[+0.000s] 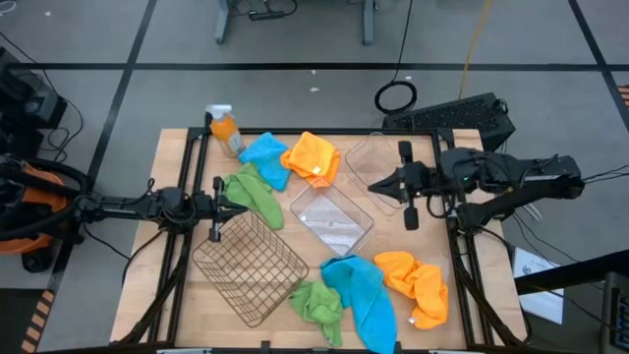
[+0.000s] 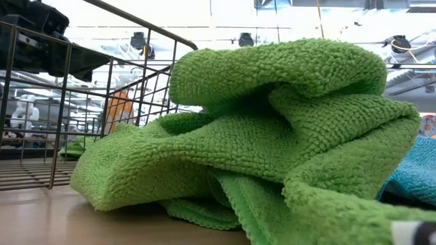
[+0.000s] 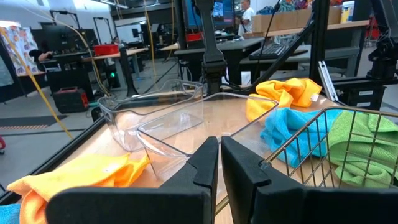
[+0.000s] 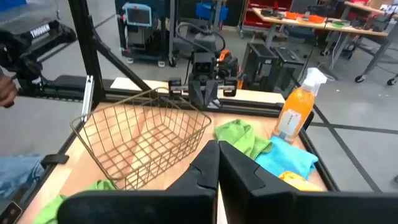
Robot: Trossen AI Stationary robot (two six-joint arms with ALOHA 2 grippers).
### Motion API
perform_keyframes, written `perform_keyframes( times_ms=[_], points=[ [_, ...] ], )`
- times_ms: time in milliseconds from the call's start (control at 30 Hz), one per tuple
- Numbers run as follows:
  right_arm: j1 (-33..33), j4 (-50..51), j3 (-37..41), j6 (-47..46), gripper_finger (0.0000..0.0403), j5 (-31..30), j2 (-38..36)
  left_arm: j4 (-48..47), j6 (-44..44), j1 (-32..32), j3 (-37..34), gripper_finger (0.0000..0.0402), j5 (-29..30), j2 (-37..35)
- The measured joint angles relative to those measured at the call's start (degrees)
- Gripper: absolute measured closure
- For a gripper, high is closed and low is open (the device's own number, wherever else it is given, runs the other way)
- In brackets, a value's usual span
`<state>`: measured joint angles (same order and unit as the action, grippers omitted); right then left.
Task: Sort microfiber towel by color & place in baskets
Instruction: Put the bottom blue microfiber towel into the wire basket
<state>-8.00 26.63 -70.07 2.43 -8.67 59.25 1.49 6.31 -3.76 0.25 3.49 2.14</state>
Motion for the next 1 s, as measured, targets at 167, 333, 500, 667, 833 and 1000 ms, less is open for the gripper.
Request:
perform_keyframes(
  times_ms=[167, 333, 500, 667, 833, 1000],
  points=[
    [0.0, -3.9, 3.4, 0.4, 0.0403, 0.0, 0.3, -1.4, -5.2, 0.0, 0.7, 0.0372, 3.5, 0.3],
    [0.0, -9.5, 9.3, -1.5, 0.0403, 0.0, 0.3, -7.4, -7.4, 0.0, 4.1, 0.0372, 8.1, 1.6],
    [0.0, -17.5, 16.4, -2.6, 0.0403, 0.0, 0.3, -9.9, -7.4, 0.0, 10.7, 0.0372, 7.7, 3.0],
    [0.0, -22.8, 21.2, -4.2, 0.0403, -0.3, 0.3, -17.7, -7.5, 0.0, 21.4, 0.0372, 7.3, 5.9],
    [0.0, -25.6, 23.8, -5.2, 0.0403, -0.4, 0.3, -23.5, -7.5, 0.0, 34.4, 0.0372, 5.5, 12.4],
    [0.0, -26.3, 24.1, -5.2, 0.0403, -0.4, 0.7, -29.0, -7.5, 0.0, 48.0, 0.0372, 3.3, 23.1]
  ],
)
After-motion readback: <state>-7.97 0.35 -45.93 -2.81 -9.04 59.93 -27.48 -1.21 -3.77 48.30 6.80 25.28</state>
